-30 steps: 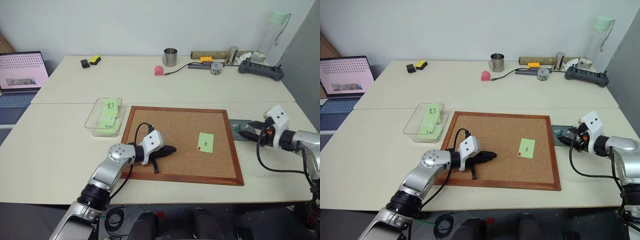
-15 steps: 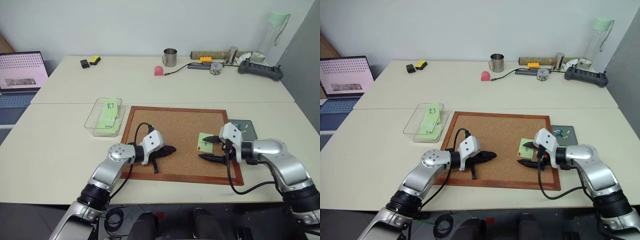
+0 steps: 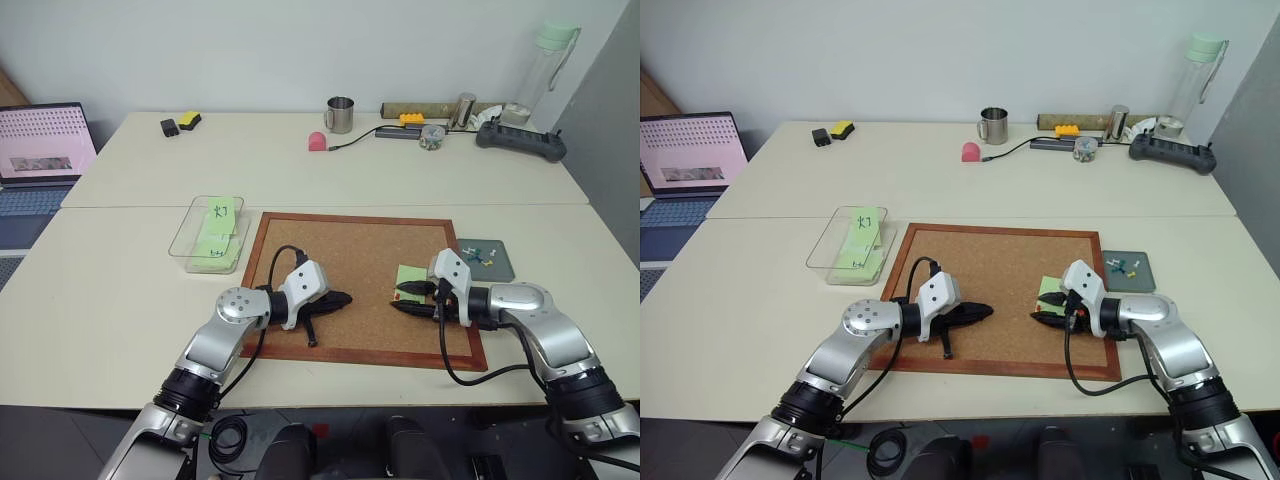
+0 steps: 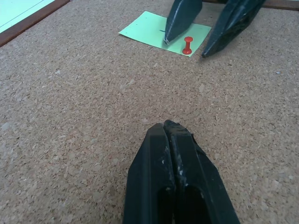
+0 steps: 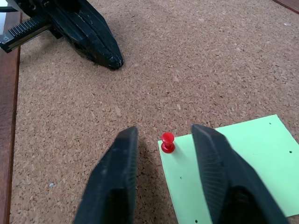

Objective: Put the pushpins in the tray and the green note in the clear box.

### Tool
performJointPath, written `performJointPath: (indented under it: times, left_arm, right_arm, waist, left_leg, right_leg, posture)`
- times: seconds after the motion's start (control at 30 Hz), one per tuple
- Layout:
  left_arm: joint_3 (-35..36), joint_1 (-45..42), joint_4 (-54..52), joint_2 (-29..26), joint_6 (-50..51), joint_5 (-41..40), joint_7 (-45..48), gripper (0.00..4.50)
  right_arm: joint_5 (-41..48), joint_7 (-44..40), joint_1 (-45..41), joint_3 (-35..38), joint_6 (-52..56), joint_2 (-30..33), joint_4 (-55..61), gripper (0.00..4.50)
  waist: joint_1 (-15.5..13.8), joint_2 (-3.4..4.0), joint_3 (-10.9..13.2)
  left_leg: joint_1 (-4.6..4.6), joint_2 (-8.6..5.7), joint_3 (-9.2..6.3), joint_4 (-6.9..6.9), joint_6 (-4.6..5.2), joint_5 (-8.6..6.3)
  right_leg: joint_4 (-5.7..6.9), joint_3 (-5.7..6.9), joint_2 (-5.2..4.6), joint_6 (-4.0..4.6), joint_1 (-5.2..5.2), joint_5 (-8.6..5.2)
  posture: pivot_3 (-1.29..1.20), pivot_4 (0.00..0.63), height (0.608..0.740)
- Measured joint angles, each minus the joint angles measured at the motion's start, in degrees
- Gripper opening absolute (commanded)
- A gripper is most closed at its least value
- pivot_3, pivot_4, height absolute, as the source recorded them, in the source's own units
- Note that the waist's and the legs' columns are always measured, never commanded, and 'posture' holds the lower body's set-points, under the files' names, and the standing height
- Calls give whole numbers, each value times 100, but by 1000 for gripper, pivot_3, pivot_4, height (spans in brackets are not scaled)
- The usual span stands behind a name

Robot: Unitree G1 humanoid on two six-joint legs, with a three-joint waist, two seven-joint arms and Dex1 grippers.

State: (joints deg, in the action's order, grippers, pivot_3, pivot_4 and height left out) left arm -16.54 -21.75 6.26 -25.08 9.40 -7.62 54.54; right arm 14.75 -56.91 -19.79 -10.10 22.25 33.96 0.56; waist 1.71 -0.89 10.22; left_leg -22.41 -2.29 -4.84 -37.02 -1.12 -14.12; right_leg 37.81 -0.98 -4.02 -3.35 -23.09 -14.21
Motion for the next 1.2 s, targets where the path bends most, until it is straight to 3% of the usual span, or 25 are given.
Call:
performJointPath:
  times: [0.17,0.4,0.67,0.83,0.87,1.03,1.2]
  left_arm:
    - [0,0,0,0,0,0,-1,0]
    - [13,2,-12,2,20,-2,-7,0]
    - [85,1,1,95,185,-60,-45,0]
    - [335,-19,-14,271,759,-432,-153,0]
    - [441,-22,-46,286,950,-566,-182,378]
    - [1372,-163,-590,274,2235,-1665,-327,1241]
    - [1787,-185,-1061,363,3219,-2592,-423,2132]
  right_arm:
    - [5,7,0,34,-5,-55,-86,53]
    - [15,60,34,55,22,-64,11,53]
    - [345,40,-112,230,208,108,1092,53]
    - [210,-24,-214,209,43,292,1328,53]
    - [147,-43,-226,190,-68,343,1341,0]
    - [-642,-66,-329,-98,-1203,596,1315,0]
    - [-1128,-64,-426,-308,-2097,599,1090,0]
  waist:
    - [0,0,0]
    - [0,0,0]
    - [-5,-1,0]
    - [-8,-3,1]
    - [-6,-6,3]
    - [9,-15,9]
    - [-3,-16,10]
  left_leg:
    - [0,0,0,0,0,0]
    - [0,0,-1,0,0,0]
    - [-1,-1,-3,-1,0,0]
    - [-3,-1,-4,-2,0,0]
    - [-6,-1,-4,-2,0,0]
    - [-12,2,-9,1,-2,1]
    - [-13,-1,-8,-2,-2,1]
  right_leg:
    - [1,0,0,0,0,0]
    - [1,0,0,0,-1,0]
    - [-1,1,-1,0,0,0]
    - [-1,2,-1,-1,-1,0]
    - [0,2,-1,-1,-5,0]
    - [2,8,1,-1,-13,-1]
    - [-1,5,-1,-1,-11,0]
  posture:
    - [0,150,740]
    - [0,150,740]
    - [0,150,740]
    - [0,150,740]
    - [0,150,740]
    - [0,150,740]
    - [0,150,740]
